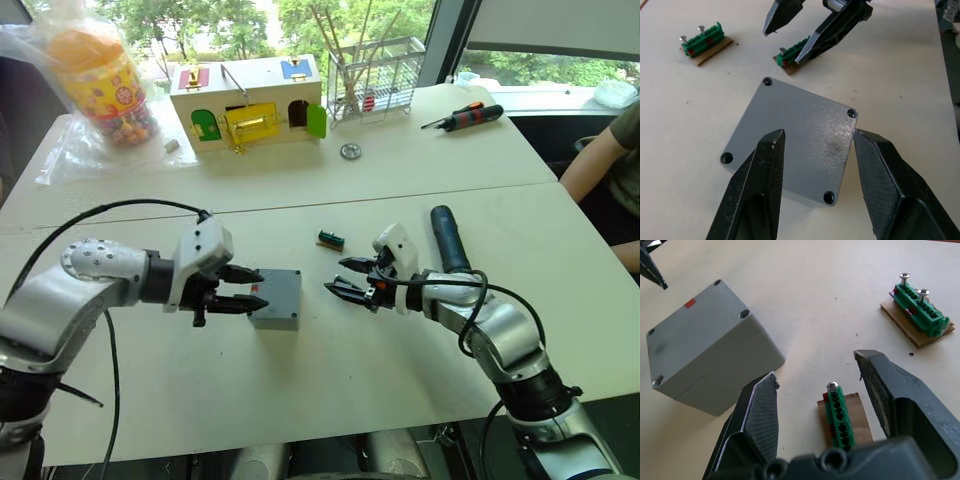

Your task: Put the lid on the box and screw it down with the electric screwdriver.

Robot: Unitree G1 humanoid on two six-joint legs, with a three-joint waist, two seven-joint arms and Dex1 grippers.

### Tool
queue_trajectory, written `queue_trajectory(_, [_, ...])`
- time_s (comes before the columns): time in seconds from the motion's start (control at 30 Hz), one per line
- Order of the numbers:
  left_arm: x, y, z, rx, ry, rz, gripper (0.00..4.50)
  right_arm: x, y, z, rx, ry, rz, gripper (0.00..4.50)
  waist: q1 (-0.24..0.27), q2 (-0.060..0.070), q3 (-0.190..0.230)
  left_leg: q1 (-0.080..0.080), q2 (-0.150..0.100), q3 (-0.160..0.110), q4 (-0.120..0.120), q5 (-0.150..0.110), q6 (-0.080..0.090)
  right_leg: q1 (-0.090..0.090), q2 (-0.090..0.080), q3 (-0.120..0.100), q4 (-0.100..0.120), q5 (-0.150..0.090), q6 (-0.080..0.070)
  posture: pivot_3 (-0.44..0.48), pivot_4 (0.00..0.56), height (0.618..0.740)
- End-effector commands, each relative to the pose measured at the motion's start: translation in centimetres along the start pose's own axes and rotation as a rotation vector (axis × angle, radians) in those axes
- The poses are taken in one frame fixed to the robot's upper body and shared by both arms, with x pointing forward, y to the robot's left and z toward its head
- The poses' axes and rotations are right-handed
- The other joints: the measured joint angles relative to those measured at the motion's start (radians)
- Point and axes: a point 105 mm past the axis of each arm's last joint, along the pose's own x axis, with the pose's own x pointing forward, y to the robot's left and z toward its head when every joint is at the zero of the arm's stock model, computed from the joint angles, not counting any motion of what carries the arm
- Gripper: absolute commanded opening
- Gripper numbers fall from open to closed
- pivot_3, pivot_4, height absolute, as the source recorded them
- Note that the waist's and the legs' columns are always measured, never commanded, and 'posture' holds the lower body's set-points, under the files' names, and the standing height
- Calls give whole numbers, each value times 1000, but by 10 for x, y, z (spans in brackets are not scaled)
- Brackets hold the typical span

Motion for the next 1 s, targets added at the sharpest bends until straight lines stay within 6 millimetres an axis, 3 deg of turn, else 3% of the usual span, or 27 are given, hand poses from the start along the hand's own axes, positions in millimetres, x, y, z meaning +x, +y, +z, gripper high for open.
queue_trajectory(0.03, [0,0,1,27,5,13,2151,2,1,6,-25,-29,-2,2792,-1,0,0,0,0,0,0,0,0,0,0,0,0,0,0,0,150,740])
queue_trajectory(0.37, [3,5,5,36,-19,38,2151,5,-3,-1,-14,-10,-17,2792,-2,0,0,0,0,0,0,0,0,0,0,0,0,0,0,0,150,740])
queue_trajectory(0.47, [3,7,4,42,-16,49,2151,5,-3,-3,-6,-9,-18,1942,-1,0,0,0,0,0,0,0,0,0,0,0,0,0,0,0,150,740])
queue_trajectory(0.6, [4,8,5,47,-22,58,2151,6,-4,-2,14,-21,-26,27,-1,0,0,0,0,0,0,0,0,0,0,0,0,0,0,0,150,740])
queue_trajectory(0.83, [5,10,3,45,-22,64,2151,4,-3,-2,7,-20,-27,27,-1,0,0,0,0,0,0,0,0,0,0,0,0,0,0,0,150,740])
queue_trajectory(1.0, [3,12,1,38,-22,73,2151,-2,-6,11,15,-62,-39,27,-1,0,0,0,0,0,0,0,0,0,0,0,0,0,0,0,150,740])
